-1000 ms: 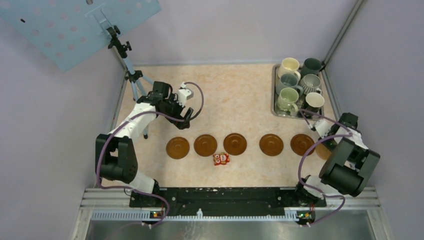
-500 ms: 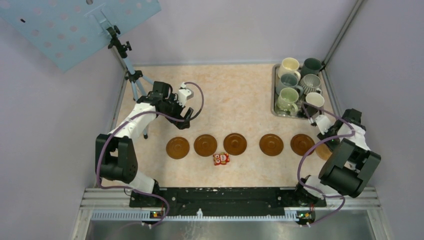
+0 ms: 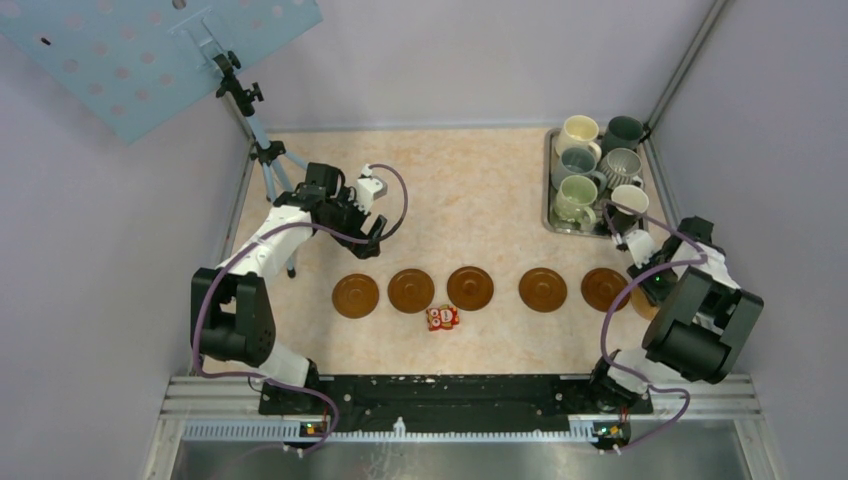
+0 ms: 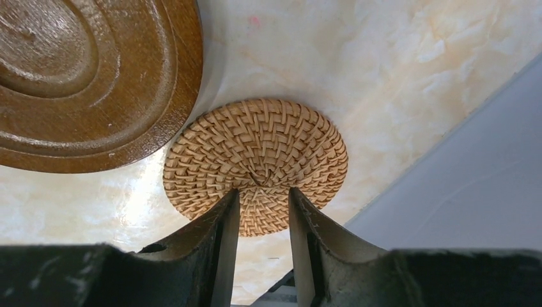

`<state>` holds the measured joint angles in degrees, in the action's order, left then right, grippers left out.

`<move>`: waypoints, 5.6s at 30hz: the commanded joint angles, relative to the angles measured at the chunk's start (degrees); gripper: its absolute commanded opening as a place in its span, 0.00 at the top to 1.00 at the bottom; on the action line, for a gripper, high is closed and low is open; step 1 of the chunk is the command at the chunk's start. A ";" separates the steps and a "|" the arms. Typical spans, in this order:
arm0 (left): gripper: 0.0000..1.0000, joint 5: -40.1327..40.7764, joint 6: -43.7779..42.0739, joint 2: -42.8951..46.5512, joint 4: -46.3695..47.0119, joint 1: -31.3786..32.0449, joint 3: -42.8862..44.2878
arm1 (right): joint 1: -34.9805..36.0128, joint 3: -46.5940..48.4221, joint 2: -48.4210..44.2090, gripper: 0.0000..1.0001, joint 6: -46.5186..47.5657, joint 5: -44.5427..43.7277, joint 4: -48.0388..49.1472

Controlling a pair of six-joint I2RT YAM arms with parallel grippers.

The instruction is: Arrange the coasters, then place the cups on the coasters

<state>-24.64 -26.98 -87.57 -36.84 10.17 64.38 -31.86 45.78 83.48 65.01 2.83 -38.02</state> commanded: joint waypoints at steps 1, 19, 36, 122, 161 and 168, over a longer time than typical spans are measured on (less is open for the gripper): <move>0.01 -1.08 -0.37 0.22 1.16 -0.07 0.92 | 0.13 -1.51 1.18 0.67 0.26 -3.76 3.32; 0.01 -1.21 -0.94 0.91 0.08 -0.07 0.86 | -0.75 11.01 -0.21 0.44 -1.48 6.89 -9.19; 0.01 -4.15 2.05 5.65 3.34 -0.07 4.69 | -0.60 37.39 0.55 0.16 -23.71 29.11 -22.27; 0.01 -5.70 9.12 -2.80 10.65 -0.15 9.38 | 26.94 29.07 12.59 1.00 -38.51 15.84 10.49; 0.01 -11.96 8.47 -6.65 9.27 1.41 14.23 | -29.36 9.71 -13.73 1.00 9.06 38.83 -20.77; 0.01 -11.21 6.81 -7.19 7.50 1.94 15.46 | -36.64 7.96 -11.28 1.00 14.68 40.81 -21.00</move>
<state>-35.29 -18.37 -94.28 -28.38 11.77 77.08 -66.39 53.98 71.88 73.58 36.58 -59.83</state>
